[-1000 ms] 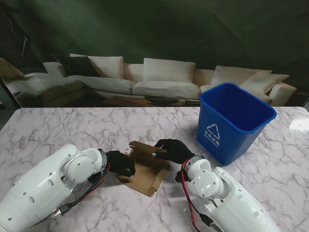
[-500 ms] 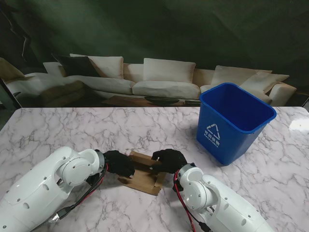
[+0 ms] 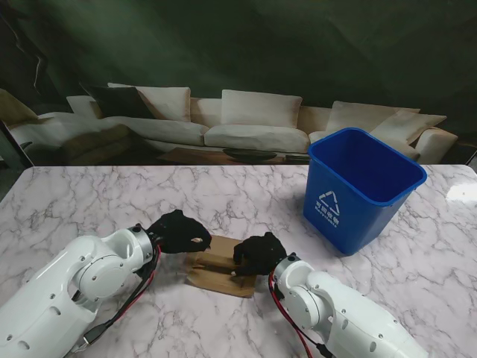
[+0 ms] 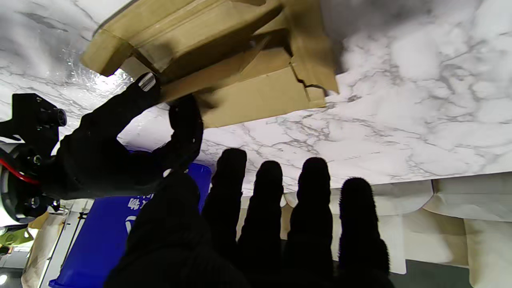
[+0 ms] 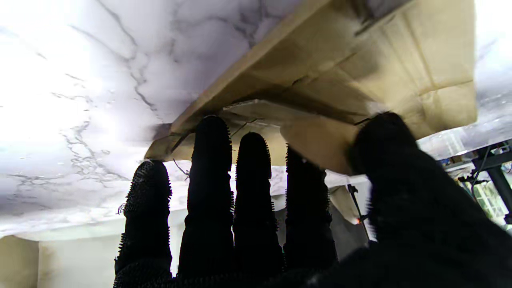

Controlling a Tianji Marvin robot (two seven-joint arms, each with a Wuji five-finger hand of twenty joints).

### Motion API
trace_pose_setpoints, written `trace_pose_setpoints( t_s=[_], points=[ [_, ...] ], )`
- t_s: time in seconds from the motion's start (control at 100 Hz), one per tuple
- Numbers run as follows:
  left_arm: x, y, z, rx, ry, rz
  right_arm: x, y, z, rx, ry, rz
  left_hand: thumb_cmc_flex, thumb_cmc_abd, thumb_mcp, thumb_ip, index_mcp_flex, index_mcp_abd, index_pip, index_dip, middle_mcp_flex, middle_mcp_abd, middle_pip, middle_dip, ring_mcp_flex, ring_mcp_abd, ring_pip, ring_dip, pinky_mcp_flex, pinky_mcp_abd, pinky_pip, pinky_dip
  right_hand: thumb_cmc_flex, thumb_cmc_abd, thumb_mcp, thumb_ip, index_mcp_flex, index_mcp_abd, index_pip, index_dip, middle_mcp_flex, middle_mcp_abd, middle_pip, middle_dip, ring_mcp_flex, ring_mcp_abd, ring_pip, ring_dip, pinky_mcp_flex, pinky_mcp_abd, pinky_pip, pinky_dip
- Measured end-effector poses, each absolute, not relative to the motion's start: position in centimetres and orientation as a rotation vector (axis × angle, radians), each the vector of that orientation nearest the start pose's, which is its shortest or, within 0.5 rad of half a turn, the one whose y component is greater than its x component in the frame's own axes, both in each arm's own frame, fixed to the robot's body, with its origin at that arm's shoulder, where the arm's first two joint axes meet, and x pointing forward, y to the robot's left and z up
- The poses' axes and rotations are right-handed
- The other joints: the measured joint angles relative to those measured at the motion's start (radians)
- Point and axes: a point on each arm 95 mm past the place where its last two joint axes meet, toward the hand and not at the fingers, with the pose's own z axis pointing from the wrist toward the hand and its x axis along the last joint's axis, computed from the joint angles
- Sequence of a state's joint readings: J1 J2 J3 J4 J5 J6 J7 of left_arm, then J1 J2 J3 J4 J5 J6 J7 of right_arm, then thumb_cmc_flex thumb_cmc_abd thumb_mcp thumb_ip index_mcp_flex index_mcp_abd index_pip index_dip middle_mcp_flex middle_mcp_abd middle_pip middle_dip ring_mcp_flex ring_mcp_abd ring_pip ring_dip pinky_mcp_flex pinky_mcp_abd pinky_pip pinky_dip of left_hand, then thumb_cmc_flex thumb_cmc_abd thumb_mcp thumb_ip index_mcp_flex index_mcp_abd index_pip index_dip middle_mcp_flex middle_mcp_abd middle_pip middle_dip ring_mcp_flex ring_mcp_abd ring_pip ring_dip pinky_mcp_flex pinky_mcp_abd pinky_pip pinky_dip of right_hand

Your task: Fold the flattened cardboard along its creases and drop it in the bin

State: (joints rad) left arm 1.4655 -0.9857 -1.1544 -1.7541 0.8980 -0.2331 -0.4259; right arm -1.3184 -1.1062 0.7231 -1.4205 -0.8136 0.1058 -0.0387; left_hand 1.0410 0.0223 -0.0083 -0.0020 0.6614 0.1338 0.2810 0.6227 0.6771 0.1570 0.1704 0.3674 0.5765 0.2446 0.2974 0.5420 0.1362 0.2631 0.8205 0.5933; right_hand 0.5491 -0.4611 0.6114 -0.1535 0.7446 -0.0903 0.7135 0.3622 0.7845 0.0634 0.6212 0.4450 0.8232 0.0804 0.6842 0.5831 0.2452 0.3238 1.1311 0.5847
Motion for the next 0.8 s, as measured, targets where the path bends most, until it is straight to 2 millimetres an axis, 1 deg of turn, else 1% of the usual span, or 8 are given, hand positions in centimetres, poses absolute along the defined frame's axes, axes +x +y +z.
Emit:
trace_pose_setpoints(
  t_s=[0.07, 0.22, 0.29, 0.5, 0.56, 0.69, 0.75, 0.8],
  points=[
    [39.4, -3.8, -28.5, -1.075, 2.107, -1.435, 39.2, 10.8, -38.2, 1.24, 1.81, 1.51, 0.0, 0.0, 0.0, 0.0, -0.036, 0.007, -0.033, -0.023, -0.032, 0.001, -0.016, -0.02, -0.003, 0.0, -0.016, -0.018, -0.01, 0.0, -0.015, -0.011, -0.109, 0.029, -0.01, 0.032, 0.016, 0.01, -0.108, 0.078, -0.081, 0.011, -0.041, -0.028, -0.068, -0.016, 0.0, 0.0, -0.043, -0.001, -0.029, -0.011],
    [39.2, -5.2, -29.5, -1.099, 2.242, -1.395, 39.2, 10.6, -38.1, 1.244, 1.849, 1.493, 0.0, 0.0, 0.0, 0.0, -0.036, 0.007, -0.049, -0.027, -0.032, -0.015, -0.021, -0.043, -0.009, -0.018, -0.037, -0.045, -0.02, 0.0, -0.043, -0.023, -0.248, 0.12, -0.117, 0.042, 0.01, 0.08, -0.214, 0.089, -0.207, 0.024, -0.114, -0.096, -0.185, -0.041, -0.009, 0.001, -0.112, -0.001, -0.081, -0.025],
    [39.3, -5.2, -29.9, -1.104, 2.257, -1.378, 39.2, 10.5, -38.0, 1.256, 1.86, 1.488, 0.0, 0.0, 0.0, 0.0, -0.036, 0.007, -0.049, -0.027, -0.032, -0.014, -0.021, -0.045, -0.023, -0.021, -0.04, -0.05, -0.024, 0.0, -0.055, -0.024, -0.298, 0.148, -0.118, 0.047, -0.005, 0.105, -0.257, 0.077, -0.243, 0.025, -0.127, -0.106, -0.229, -0.047, -0.057, -0.005, -0.128, -0.001, -0.09, -0.032],
    [38.9, -4.6, -31.0, -1.147, 2.327, -1.3, 39.2, 10.0, -38.1, 1.356, 1.794, 1.509, 0.0, 0.001, 0.0, 0.0, -0.036, 0.006, -0.043, -0.026, -0.032, -0.027, -0.021, -0.045, -0.028, -0.021, -0.051, -0.06, -0.033, 0.0, -0.069, -0.034, -0.299, 0.186, -0.128, 0.047, -0.02, 0.139, -0.273, 0.075, -0.255, 0.033, -0.127, -0.11, -0.262, -0.065, -0.196, -0.083, -0.135, -0.001, -0.097, -0.033],
    [38.7, -4.5, -31.2, -1.155, 2.344, -1.286, 39.1, 9.9, -38.2, 1.375, 1.775, 1.501, 0.0, 0.001, 0.0, 0.0, -0.036, 0.006, -0.043, -0.026, -0.032, -0.027, -0.022, -0.055, -0.043, -0.022, -0.06, -0.062, -0.035, 0.0, -0.081, -0.034, -0.299, 0.186, -0.128, 0.047, -0.035, 0.14, -0.285, 0.074, -0.26, 0.034, -0.127, -0.11, -0.264, -0.099, -0.21, -0.086, -0.137, -0.001, -0.097, -0.033],
    [38.2, -4.4, -32.1, -1.166, 2.383, -1.254, 38.9, 9.9, -38.1, 1.407, 1.756, 1.466, 0.0, 0.001, 0.0, 0.0, -0.036, 0.006, -0.043, -0.026, -0.052, -0.029, -0.05, -0.07, -0.053, -0.024, -0.07, -0.071, -0.036, 0.0, -0.104, -0.035, -0.295, 0.197, -0.154, 0.047, -0.064, 0.158, -0.326, 0.062, -0.282, 0.034, -0.126, -0.116, -0.295, -0.103, -0.235, -0.109, -0.138, -0.001, -0.097, -0.033],
    [38.0, -4.4, -32.6, -1.168, 2.404, -1.235, 38.8, 9.8, -38.1, 1.426, 1.751, 1.465, 0.0, 0.001, 0.0, 0.0, -0.036, 0.006, -0.043, -0.027, -0.058, -0.061, -0.046, -0.08, -0.072, -0.027, -0.078, -0.076, -0.044, 0.0, -0.105, -0.035, -0.266, 0.197, -0.163, 0.05, -0.064, 0.162, -0.33, 0.061, -0.282, 0.034, -0.124, -0.116, -0.299, -0.103, -0.241, -0.121, -0.138, -0.001, -0.096, -0.033],
    [37.8, -4.5, -33.0, -1.165, 2.431, -1.211, 38.8, 9.7, -38.0, 1.445, 1.739, 1.471, 0.0, 0.002, 0.0, 0.0, -0.036, 0.005, -0.048, -0.035, -0.081, -0.063, -0.062, -0.09, -0.072, -0.029, -0.08, -0.079, -0.045, 0.0, -0.11, -0.035, -0.252, 0.209, -0.184, 0.053, -0.062, 0.162, -0.329, 0.061, -0.282, 0.034, -0.121, -0.116, -0.299, -0.103, -0.243, -0.123, -0.138, -0.001, -0.089, -0.033]
  ],
)
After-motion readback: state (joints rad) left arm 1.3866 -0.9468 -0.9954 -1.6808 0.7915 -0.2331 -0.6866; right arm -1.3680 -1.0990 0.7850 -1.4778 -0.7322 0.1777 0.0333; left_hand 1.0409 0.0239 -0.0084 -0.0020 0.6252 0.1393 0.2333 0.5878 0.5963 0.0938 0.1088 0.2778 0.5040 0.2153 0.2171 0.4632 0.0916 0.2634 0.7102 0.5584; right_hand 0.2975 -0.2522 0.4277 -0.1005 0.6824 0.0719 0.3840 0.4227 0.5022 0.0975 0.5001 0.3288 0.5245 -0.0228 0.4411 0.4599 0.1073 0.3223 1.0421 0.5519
